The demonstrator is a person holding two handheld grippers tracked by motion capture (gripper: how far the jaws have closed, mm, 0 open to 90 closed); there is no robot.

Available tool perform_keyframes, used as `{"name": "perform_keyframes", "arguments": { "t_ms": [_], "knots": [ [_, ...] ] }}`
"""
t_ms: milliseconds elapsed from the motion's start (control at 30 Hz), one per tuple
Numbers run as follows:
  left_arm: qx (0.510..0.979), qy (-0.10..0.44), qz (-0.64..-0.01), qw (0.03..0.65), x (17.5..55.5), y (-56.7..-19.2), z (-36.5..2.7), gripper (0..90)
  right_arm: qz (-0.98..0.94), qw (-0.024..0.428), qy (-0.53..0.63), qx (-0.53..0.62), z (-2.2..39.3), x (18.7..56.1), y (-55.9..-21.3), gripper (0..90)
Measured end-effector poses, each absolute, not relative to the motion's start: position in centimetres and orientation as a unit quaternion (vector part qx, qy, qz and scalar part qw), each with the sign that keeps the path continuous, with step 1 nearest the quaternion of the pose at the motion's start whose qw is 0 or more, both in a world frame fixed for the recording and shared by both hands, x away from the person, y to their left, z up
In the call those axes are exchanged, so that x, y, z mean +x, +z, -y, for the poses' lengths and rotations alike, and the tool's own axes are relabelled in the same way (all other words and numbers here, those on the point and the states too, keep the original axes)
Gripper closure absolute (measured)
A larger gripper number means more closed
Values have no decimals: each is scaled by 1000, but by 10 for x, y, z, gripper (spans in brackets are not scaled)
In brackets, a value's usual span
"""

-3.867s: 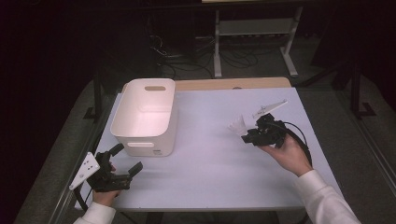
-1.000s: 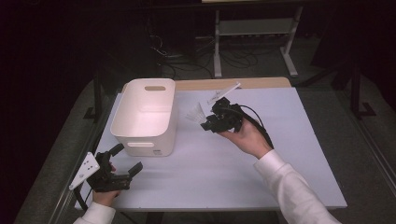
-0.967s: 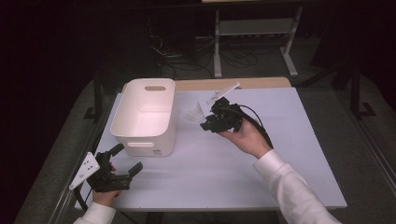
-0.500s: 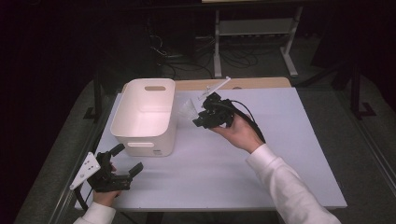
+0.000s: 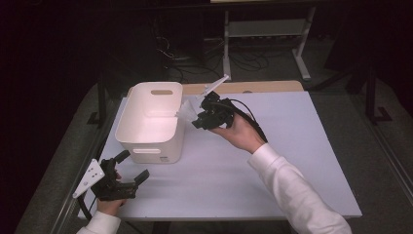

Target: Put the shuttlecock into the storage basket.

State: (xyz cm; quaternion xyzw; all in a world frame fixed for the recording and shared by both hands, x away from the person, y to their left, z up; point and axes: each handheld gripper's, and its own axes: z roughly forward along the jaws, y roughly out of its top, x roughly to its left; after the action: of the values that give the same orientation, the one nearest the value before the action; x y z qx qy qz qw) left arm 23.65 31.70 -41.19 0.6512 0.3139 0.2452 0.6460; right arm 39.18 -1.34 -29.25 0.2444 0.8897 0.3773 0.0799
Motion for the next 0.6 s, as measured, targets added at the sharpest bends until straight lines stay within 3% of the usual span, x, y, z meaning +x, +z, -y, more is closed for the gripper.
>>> {"name": "perform_keyframes", "arguments": {
  "t_ms": [600],
  "knots": [
    [650, 245, -314, 647, 236, -412, -317, 0, -888, 81, 388, 234, -2, 396, -285, 635]
  ]
}}
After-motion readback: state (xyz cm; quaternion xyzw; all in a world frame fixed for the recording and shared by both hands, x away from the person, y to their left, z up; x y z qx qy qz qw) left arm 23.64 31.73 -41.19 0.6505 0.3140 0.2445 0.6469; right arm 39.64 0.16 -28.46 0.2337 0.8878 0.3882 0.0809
